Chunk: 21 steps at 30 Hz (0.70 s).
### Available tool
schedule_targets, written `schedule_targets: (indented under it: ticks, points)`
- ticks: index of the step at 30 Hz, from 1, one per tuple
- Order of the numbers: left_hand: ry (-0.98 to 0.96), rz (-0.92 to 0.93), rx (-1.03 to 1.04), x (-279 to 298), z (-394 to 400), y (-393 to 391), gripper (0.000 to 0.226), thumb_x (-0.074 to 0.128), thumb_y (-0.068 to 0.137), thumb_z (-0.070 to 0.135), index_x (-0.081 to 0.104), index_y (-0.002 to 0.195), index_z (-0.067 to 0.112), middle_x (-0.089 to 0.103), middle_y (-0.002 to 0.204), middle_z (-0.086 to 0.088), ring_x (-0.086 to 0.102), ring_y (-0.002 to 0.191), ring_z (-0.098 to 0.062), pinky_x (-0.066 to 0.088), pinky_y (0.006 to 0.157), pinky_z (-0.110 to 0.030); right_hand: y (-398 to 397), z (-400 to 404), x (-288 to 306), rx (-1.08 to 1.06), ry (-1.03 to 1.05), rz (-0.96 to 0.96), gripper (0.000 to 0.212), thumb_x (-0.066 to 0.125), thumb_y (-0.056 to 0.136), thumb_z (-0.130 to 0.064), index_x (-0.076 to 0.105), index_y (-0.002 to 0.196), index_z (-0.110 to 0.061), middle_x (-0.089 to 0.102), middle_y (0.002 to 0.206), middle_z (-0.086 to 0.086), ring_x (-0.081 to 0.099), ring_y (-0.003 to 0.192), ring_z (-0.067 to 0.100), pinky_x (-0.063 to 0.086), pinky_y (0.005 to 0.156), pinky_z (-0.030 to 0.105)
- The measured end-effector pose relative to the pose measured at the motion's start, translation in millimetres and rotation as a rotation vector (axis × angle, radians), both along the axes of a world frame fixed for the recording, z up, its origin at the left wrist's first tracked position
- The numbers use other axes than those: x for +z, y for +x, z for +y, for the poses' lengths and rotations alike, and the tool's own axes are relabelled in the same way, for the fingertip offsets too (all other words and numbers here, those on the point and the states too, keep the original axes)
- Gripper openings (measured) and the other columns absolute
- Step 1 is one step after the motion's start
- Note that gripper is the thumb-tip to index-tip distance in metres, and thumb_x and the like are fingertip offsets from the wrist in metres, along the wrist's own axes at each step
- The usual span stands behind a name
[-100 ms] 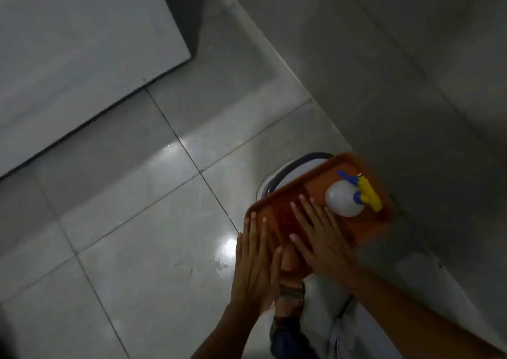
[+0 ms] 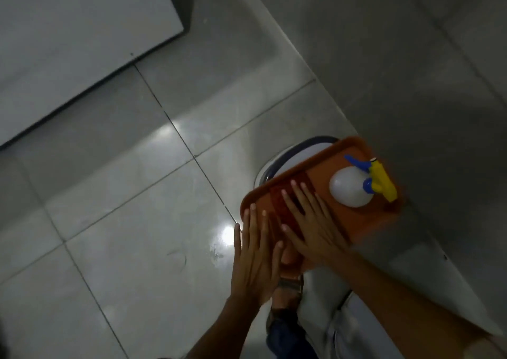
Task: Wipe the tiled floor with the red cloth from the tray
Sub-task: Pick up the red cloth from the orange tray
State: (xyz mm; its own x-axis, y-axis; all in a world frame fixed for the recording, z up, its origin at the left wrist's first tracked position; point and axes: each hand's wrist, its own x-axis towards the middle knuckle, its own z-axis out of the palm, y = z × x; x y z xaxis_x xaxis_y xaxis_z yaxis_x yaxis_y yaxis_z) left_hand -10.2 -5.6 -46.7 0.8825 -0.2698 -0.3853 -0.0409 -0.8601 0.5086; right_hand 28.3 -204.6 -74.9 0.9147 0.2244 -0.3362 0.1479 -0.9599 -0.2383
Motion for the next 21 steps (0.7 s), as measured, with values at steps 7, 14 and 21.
schedule_targets:
  ticks: [7,14,21]
  points:
    - [0.101,-0.154,-0.128,-59.6,10.6,-6.3,0.077,0.037,0.114,0.047,0.009,0.176,0.012,0.007,0.185,-0.011,-0.009,0.173,-0.022,0.000,0.139,-0.055,-7.6,4.4,-50.3,-0.030,-0.106,-0.086,0.085,0.014,0.109,-0.073,-0.001,0.178,-0.024,-0.004,0.186,0.015,0.005,0.172,0.043,0.021,0.135,0.065]
    - [0.056,-0.198,-0.154,-71.3,19.0,-7.2,0.072,0.015,0.116,0.053,-0.005,0.175,0.018,-0.010,0.186,-0.008,-0.008,0.173,-0.025,-0.010,0.138,-0.053,-3.4,11.1,-43.2,-0.210,0.163,-0.090,0.065,0.017,0.116,-0.058,0.030,0.173,-0.032,0.019,0.185,-0.001,0.014,0.171,0.031,0.024,0.132,0.057]
    - [0.075,-0.222,-0.055,-70.2,78.4,-62.4,0.076,0.032,0.115,0.052,0.005,0.177,0.016,-0.005,0.186,-0.013,0.000,0.173,-0.028,-0.010,0.138,-0.054,13.6,31.9,25.8,-1.223,0.885,0.112,0.081,0.043,0.094,-0.092,0.052,0.158,-0.042,0.064,0.157,-0.006,0.067,0.138,0.023,0.052,0.117,0.056]
